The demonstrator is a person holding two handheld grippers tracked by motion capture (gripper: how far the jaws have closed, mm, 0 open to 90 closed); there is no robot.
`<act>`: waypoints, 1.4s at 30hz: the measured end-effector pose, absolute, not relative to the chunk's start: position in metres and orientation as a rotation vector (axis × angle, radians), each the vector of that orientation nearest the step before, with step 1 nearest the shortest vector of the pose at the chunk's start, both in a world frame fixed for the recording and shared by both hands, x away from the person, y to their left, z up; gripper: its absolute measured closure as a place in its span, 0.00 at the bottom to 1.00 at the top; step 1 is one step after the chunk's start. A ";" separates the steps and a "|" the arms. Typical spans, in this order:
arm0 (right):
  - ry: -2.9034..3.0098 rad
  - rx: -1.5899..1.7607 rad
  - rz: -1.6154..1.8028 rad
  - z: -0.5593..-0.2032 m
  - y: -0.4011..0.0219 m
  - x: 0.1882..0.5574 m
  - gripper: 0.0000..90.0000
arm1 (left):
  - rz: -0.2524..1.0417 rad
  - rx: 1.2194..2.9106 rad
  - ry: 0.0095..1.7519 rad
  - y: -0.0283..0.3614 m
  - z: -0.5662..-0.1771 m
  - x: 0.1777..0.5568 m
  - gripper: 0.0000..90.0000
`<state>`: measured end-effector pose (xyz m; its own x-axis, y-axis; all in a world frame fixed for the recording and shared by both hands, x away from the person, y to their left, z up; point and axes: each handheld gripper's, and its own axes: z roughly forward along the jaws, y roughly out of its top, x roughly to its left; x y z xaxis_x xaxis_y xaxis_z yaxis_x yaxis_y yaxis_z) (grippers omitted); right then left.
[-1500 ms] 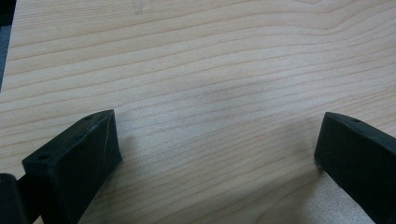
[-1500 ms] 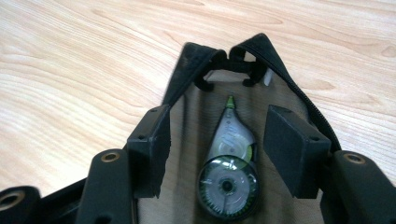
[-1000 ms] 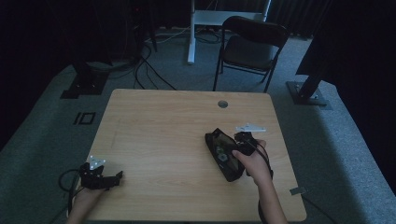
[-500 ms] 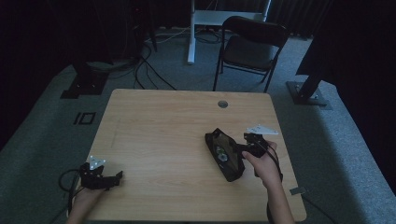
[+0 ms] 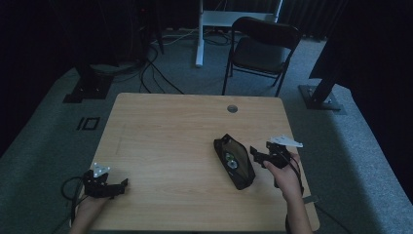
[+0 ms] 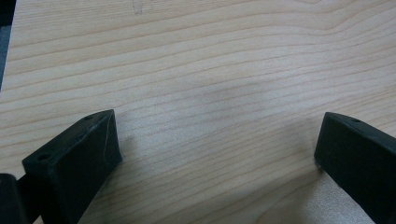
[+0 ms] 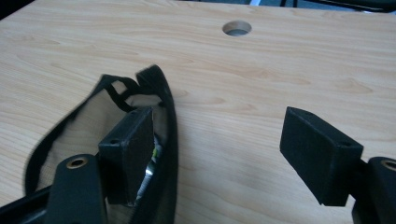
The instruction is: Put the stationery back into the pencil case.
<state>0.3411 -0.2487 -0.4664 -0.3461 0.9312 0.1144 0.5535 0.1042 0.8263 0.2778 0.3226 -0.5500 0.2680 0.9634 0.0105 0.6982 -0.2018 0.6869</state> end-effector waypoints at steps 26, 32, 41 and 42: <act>1.903 1.615 1.048 -0.539 -0.292 0.331 0.21 | 0.608 1.977 1.493 0.323 -0.550 0.278 0.00; 1.956 1.585 1.003 -0.546 -0.291 0.326 0.20 | 0.608 1.977 1.493 0.323 -0.550 0.278 0.00; 1.982 1.565 0.952 -0.552 -0.291 0.318 0.16 | 0.608 1.976 1.493 0.323 -0.550 0.278 0.00; 1.982 1.564 0.946 -0.552 -0.292 0.317 0.16 | 0.608 1.976 1.493 0.323 -0.550 0.278 0.00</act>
<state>0.3167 -0.2916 -0.5520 -0.2621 0.9624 0.0706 0.6602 0.1255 0.7405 0.2778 0.3226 -0.5501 0.2686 0.9632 0.0117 0.6972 -0.2028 0.6876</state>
